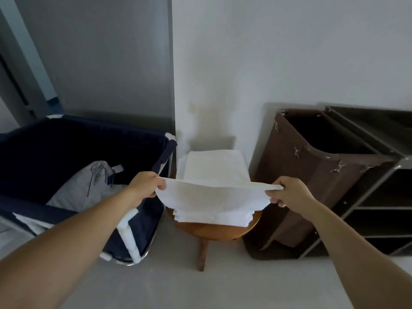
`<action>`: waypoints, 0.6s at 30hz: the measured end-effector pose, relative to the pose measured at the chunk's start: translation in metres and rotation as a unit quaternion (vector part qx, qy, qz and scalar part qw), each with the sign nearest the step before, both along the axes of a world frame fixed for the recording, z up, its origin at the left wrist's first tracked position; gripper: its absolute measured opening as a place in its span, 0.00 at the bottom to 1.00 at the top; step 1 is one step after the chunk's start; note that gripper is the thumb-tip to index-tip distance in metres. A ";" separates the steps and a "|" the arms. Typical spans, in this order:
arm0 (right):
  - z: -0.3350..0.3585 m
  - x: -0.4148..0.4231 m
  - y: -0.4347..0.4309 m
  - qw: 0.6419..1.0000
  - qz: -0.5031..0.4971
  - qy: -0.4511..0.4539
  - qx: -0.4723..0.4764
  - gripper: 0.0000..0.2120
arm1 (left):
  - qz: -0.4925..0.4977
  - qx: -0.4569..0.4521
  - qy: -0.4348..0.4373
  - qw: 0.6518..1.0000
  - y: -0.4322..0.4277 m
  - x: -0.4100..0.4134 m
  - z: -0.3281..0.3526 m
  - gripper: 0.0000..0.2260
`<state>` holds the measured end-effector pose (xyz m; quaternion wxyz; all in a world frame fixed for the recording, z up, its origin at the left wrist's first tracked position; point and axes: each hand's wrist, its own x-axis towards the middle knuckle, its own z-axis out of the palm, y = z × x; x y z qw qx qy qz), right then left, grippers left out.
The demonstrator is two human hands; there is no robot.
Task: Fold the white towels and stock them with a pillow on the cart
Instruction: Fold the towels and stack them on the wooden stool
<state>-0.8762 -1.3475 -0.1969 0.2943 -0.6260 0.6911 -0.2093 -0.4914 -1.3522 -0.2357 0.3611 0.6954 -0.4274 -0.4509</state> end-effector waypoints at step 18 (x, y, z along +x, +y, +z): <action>-0.053 -0.025 -0.309 0.996 -0.004 -0.079 -0.031 0.12 | 0.090 -0.023 -0.017 0.996 -0.291 -0.034 -0.024 0.03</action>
